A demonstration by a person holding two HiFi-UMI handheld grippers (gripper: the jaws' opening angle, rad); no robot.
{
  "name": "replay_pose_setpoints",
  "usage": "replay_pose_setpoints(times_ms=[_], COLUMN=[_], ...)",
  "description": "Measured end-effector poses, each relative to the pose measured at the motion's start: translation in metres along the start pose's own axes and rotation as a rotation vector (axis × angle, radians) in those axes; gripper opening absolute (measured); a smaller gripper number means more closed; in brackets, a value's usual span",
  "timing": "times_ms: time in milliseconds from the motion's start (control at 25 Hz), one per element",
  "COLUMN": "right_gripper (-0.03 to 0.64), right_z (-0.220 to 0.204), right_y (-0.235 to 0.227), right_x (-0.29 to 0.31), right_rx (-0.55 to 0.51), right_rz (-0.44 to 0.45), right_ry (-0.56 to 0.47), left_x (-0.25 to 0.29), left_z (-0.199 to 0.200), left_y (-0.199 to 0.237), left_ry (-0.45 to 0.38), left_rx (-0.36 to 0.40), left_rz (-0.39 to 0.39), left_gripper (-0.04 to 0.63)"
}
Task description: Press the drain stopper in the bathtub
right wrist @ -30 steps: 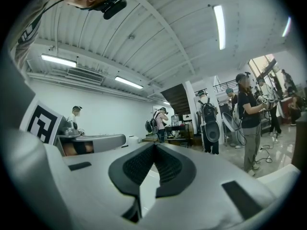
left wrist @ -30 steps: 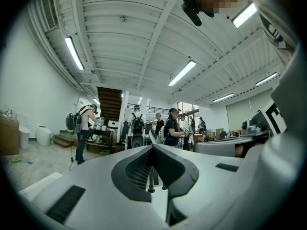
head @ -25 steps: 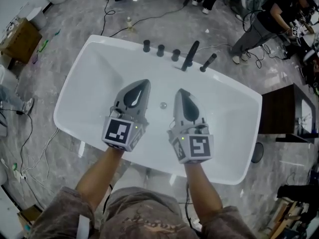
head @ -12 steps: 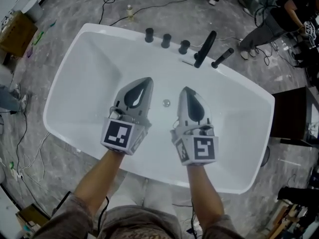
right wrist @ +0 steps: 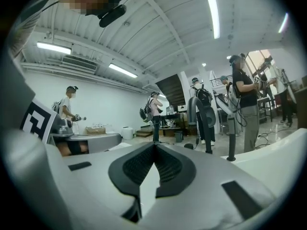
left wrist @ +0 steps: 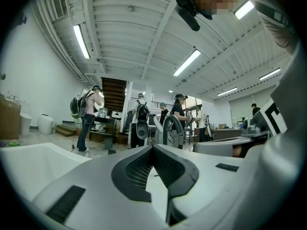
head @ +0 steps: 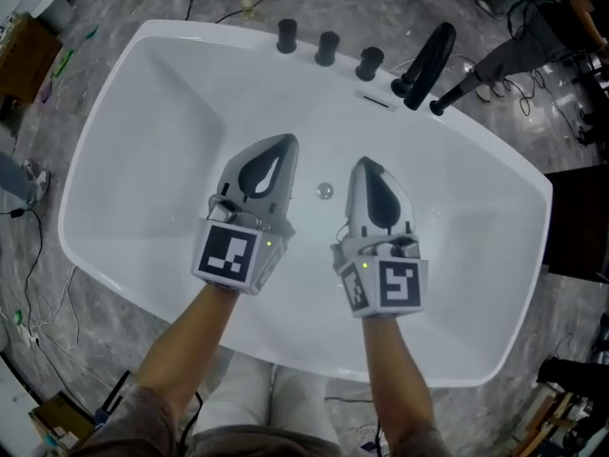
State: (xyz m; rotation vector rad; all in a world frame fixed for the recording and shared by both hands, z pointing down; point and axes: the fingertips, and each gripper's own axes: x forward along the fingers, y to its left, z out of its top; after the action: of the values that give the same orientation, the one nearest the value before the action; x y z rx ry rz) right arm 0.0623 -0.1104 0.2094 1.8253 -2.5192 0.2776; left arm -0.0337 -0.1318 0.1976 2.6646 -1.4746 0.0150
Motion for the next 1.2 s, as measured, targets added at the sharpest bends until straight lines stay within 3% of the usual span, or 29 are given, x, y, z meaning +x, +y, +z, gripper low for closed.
replay_pose_setpoints(times_ms=[720,1200], right_gripper=[0.002,0.002], right_z=[-0.128,-0.212], right_y=[-0.015,-0.032], right_x=[0.036,0.074], right_rx=[0.014,0.013], right_rz=[-0.006,-0.001], right_ry=[0.036,0.146], left_x=[0.028,0.049], left_z=[-0.119,-0.177], left_y=[0.016,0.023], left_ry=[-0.012,0.018], left_rx=[-0.024,-0.044], left_rz=[-0.008,-0.035], left_gripper=[0.006,0.006])
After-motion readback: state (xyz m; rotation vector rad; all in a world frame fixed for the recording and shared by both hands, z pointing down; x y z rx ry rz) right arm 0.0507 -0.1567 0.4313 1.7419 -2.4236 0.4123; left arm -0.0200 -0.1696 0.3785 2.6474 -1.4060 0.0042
